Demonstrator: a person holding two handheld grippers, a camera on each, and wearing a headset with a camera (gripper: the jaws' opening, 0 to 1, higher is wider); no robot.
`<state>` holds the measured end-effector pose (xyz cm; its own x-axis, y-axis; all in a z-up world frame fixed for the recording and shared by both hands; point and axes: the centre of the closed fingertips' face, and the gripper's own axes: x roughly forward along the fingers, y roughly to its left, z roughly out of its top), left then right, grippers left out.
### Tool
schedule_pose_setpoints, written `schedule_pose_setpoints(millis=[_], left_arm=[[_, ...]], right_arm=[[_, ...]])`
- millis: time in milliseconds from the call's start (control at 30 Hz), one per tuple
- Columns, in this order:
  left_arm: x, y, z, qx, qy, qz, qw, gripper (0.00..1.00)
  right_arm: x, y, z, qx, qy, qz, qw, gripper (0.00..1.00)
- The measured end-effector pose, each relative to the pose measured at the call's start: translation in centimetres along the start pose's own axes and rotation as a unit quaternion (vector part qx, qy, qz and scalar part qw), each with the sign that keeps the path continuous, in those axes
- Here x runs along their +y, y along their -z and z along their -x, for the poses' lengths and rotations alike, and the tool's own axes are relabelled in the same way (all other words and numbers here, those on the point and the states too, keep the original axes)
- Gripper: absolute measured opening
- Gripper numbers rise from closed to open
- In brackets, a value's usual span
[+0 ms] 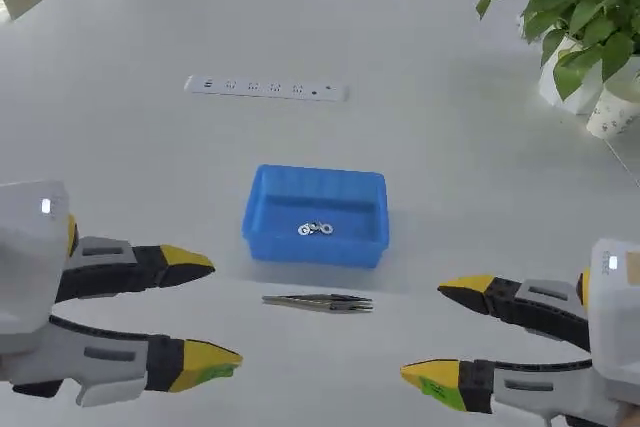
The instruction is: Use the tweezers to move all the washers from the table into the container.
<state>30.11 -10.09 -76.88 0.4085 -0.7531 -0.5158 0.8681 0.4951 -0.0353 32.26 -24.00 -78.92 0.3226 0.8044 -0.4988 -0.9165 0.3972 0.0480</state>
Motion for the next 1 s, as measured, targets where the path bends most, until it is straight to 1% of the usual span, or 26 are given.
schedule_pose_setpoints(millis=[67,100,133,200,233,300,333,367,400,433,467,533,600,633,833,867,1000], left_arm=[[-0.2,0.2,-0.2,-0.002,0.000,-0.001,1.0000,0.57],[-0.3,0.1,-0.3,-0.010,0.002,0.009,0.9999,0.57],[-0.4,0.1,-0.4,-0.014,0.006,0.019,0.9997,0.57],[-0.5,0.2,-0.8,-0.011,0.004,0.012,0.9999,0.57],[-0.8,0.2,-1.0,-0.005,0.007,0.006,0.9999,0.57],[-1.2,0.0,-1.2,-0.008,0.012,-0.004,0.9999,0.57],[-1.6,-0.1,-1.2,-0.009,0.017,-0.003,0.9998,0.56],[-1.8,0.0,-1.3,-0.008,0.019,-0.004,0.9998,0.57],[-2.2,0.3,-1.3,0.001,0.023,-0.017,0.9996,0.57],[-2.5,0.7,-1.2,0.010,0.029,-0.024,0.9993,0.57],[-2.8,1.0,-1.2,0.018,0.033,-0.023,0.9990,0.57],[-3.1,1.4,-1.1,0.028,0.031,-0.029,0.9987,0.56],[-3.3,1.3,-1.0,0.029,0.032,-0.025,0.9988,0.56],[-3.4,1.2,-0.8,0.025,0.030,-0.028,0.9988,0.56],[-2.3,0.3,0.5,0.005,0.004,-0.015,0.9999,0.56],[-2.2,0.3,0.6,0.004,0.002,-0.015,0.9999,0.56],[-1.5,0.6,1.1,0.013,-0.011,-0.009,0.9998,0.57]], right_arm=[[0.3,0.1,0.0,0.001,-0.001,-0.001,1.0000,0.56],[0.3,0.1,0.0,0.001,-0.001,-0.001,1.0000,0.56],[0.5,0.1,0.0,0.002,-0.002,0.001,1.0000,0.56],[0.8,0.1,-0.1,0.007,-0.006,0.008,0.9999,0.57],[1.0,0.1,-0.1,0.007,-0.008,0.010,0.9999,0.57],[1.3,-0.2,-0.2,0.007,-0.011,0.017,0.9998,0.58],[1.4,-0.3,-0.3,0.006,-0.013,0.020,0.9997,0.58],[1.4,-0.5,-0.3,0.006,-0.013,0.022,0.9997,0.58],[1.4,-0.7,-0.3,0.003,-0.012,0.023,0.9997,0.58],[1.4,-0.8,-0.3,-0.001,-0.012,0.022,0.9997,0.58],[1.4,-0.9,-0.3,-0.004,-0.012,0.021,0.9997,0.58],[1.4,-1.0,-0.3,-0.004,-0.011,0.028,0.9996,0.58],[1.5,-0.8,-0.3,0.003,-0.013,0.032,0.9994,0.58],[1.6,-0.8,-0.3,0.003,-0.014,0.032,0.9994,0.58],[2.3,-0.6,-0.5,0.006,-0.023,0.033,0.9992,0.58],[2.4,-0.6,-0.5,0.007,-0.025,0.035,0.9991,0.58],[2.8,-0.7,-0.6,0.006,-0.029,0.035,0.9989,0.59]])
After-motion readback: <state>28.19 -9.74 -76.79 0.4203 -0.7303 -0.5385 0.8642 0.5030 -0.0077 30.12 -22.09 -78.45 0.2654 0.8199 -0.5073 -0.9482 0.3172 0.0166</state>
